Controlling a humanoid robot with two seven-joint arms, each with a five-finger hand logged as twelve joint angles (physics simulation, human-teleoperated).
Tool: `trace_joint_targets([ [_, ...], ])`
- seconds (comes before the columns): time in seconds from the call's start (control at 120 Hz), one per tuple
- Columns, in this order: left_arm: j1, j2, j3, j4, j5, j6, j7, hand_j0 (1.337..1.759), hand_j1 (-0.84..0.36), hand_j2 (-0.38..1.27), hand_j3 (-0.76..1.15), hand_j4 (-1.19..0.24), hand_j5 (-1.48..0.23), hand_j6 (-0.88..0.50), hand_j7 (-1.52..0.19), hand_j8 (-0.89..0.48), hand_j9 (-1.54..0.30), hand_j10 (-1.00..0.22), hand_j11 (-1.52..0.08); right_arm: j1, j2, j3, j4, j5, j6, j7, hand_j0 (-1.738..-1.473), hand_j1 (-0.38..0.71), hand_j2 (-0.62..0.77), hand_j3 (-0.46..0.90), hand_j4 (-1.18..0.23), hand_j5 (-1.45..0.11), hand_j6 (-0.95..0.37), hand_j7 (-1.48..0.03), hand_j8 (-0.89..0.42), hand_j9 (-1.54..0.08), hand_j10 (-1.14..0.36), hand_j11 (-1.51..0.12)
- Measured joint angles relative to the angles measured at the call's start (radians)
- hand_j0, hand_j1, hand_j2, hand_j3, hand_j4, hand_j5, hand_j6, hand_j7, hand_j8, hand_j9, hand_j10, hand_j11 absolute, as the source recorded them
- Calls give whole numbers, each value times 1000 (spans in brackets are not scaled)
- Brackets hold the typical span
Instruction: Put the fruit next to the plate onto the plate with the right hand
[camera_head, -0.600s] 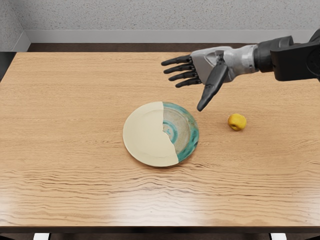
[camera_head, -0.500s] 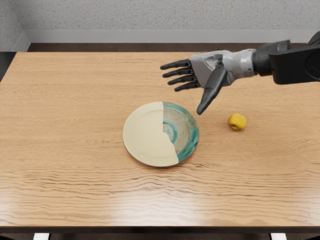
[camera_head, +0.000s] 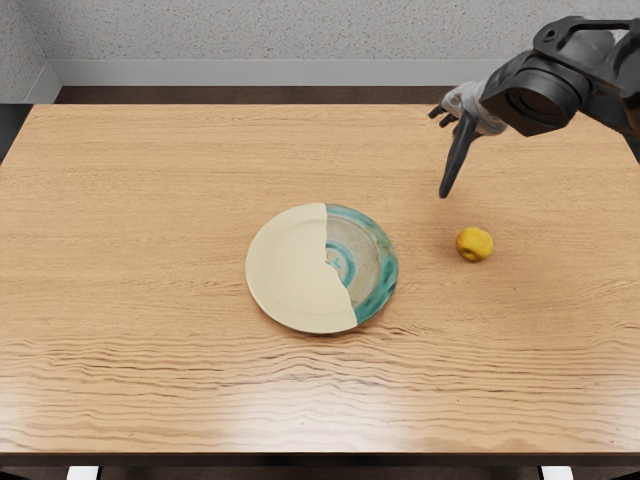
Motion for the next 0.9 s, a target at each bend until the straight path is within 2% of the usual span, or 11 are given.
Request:
trace_joint_targets([
  [0.083,0,0,0,0,0,0,0,1658,346,0,0,-2,-3,-2,-3,-2,-3,-2,-3,26,52,-99,-7,-1,-70,0,-1658,-320,-5,0,-26,-32,-27,-32,-26,-32,-26,-32],
  [0.158,0,0,0,0,0,0,0,1658,346,0,0,-2,-3,-2,-3,-2,-3,-2,-3,8,75,-141,-9,-1,-134,0,-1658,-319,-5,0,-27,-34,-28,-33,-27,-34,-27,-34],
  [0.458,0,0,0,0,0,0,0,1658,346,0,0,-2,-3,-2,-3,-2,-3,-2,-3,-90,160,-179,28,-5,-381,0,-1658,-316,-5,0,-30,-37,-31,-37,-30,-37,-30,-37],
  [0.658,0,0,0,0,0,0,0,1658,346,0,0,-2,-3,-2,-3,-2,-3,-2,-3,-103,141,-181,110,-3,-425,0,-1658,-315,-5,0,-30,-38,-32,-38,-31,-38,-30,-38],
  [0.9,0,0,0,0,0,0,0,1658,346,0,0,-2,-3,-2,-3,-2,-3,-2,-3,-67,55,-180,272,-1,-439,0,-1658,-316,-5,0,-30,-37,-31,-37,-30,-37,-29,-37],
])
